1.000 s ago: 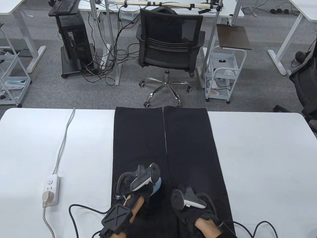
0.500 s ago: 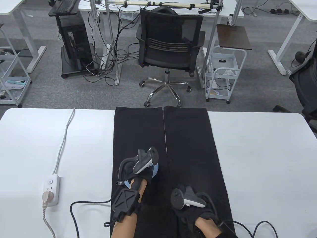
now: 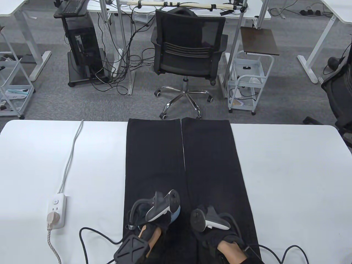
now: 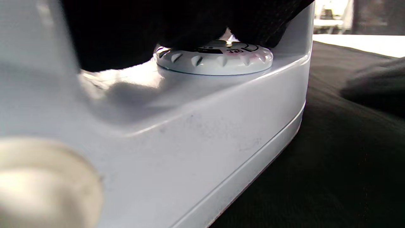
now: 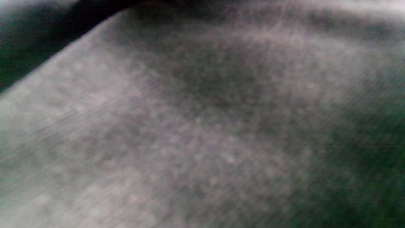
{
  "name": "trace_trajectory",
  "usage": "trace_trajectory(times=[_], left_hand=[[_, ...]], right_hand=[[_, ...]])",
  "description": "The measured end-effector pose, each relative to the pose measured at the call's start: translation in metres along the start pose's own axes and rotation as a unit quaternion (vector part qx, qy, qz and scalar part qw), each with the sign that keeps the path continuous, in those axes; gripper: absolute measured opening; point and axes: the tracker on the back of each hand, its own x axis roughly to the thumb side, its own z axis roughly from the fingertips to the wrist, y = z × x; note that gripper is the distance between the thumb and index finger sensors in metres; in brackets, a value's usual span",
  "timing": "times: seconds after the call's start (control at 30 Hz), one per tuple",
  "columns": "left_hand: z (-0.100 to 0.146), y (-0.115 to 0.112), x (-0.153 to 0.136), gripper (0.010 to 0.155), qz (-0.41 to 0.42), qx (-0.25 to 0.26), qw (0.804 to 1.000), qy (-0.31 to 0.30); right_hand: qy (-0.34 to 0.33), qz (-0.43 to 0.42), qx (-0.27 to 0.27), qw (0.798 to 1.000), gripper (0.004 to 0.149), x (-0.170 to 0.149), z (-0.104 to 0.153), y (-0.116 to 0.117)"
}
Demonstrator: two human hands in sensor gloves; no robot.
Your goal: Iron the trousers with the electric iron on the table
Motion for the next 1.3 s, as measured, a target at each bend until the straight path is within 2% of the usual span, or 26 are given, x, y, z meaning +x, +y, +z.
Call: trace_trajectory(times=[0.17, 0.27, 0.33, 0.53, 0.67, 0.77, 0.9, 1.03, 1.1, 1.17, 1.23, 1.3], left_hand=[[0.026, -0.007, 0.005, 0.042, -0.008, 0.004, 1.000, -0.029], [0.031, -0.007, 0.007, 0.042, -0.008, 0.000, 0.999, -0.039], [0.032, -0.004, 0.010, 0.043, -0.003, -0.009, 0.999, -0.046], [0.032, 0.036, 0.037, 0.043, -0.005, 0.030, 0.997, -0.075], [0.033, 0.066, 0.078, 0.043, -0.025, 0.049, 0.993, -0.108], [0.035, 0.075, 0.116, 0.043, -0.034, 0.053, 0.989, -0.137], [0.037, 0.062, 0.164, 0.043, -0.052, 0.038, 0.982, -0.179], [0.036, 0.025, 0.203, 0.044, -0.074, 0.001, 0.974, -0.216], [0.033, 0.009, 0.212, 0.044, -0.079, -0.013, 0.971, -0.226], [0.028, -0.003, 0.217, 0.044, -0.084, -0.022, 0.970, -0.225], [0.023, -0.004, 0.219, 0.044, -0.094, 0.011, 0.971, -0.219], [0.014, -0.001, 0.217, 0.044, -0.094, 0.011, 0.973, -0.209]], right_hand=[[0.000, -0.006, -0.013, 1.000, 0.070, -0.001, 0.001, -0.002], [-0.004, -0.025, -0.032, 0.999, 0.070, -0.005, 0.004, -0.008], [0.017, -0.042, -0.061, 0.997, 0.070, -0.012, 0.012, -0.017], [0.060, -0.034, -0.091, 0.993, 0.069, -0.052, 0.040, -0.044], [0.083, -0.093, -0.109, 0.986, 0.069, -0.103, 0.061, -0.051], [0.120, -0.100, -0.102, 0.982, 0.069, -0.138, 0.072, -0.043], [0.153, -0.111, -0.080, 0.979, 0.069, -0.169, 0.074, -0.021], [0.167, -0.125, -0.053, 0.977, 0.067, -0.185, 0.061, 0.005], [0.172, -0.143, -0.029, 0.974, 0.067, -0.190, 0.056, 0.009], [0.176, -0.149, -0.039, 0.972, 0.068, -0.192, 0.054, 0.010], [0.171, -0.155, -0.024, 0.973, 0.068, -0.194, 0.052, 0.013], [0.172, -0.168, -0.013, 0.970, 0.068, -0.197, 0.050, 0.015]])
